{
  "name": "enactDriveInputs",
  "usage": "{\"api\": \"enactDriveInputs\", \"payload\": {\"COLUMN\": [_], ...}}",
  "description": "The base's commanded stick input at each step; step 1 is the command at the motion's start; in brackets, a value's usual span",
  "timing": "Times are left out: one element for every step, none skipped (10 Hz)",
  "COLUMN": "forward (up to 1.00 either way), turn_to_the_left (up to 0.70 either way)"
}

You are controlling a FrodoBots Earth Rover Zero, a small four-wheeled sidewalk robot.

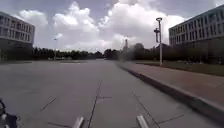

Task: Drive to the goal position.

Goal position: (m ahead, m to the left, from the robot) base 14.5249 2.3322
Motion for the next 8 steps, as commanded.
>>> {"api": "enactDriveInputs", "payload": {"forward": [0.7,0.7,0.7,0.7,0.7,0.7,0.7,0.7], "turn_to_the_left": [0.0,0.0,0.0,0.0,0.0,0.0,0.0,0.0]}}
